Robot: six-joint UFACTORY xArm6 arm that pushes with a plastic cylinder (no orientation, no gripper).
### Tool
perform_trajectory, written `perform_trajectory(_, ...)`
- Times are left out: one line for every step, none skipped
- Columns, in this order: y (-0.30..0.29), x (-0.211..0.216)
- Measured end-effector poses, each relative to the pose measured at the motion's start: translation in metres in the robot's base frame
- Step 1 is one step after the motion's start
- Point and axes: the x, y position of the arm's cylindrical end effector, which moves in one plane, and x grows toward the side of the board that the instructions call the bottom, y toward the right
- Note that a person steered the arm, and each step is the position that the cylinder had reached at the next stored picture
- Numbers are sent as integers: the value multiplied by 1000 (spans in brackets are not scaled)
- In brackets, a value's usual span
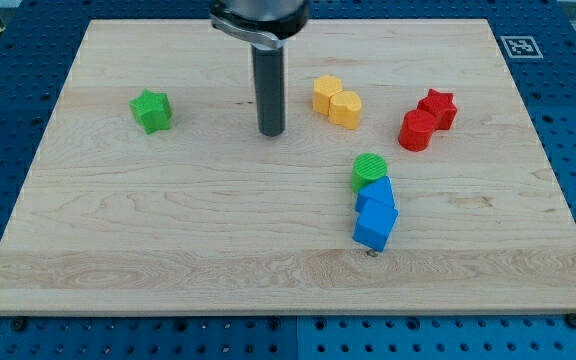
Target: Slide the green cirlce to the green star
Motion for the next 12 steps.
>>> perform_trajectory(3, 0)
perform_trajectory(16, 1)
perform_trajectory(34, 9)
perform_trajectory(40, 15)
perform_trajectory(47, 27)
perform_trajectory(68, 27)
perform_trajectory(98, 26)
perform_trajectory(133, 29)
perform_trajectory(161, 38)
perform_trajectory(169, 52)
perform_trajectory(168, 61)
perform_trajectory(156, 68)
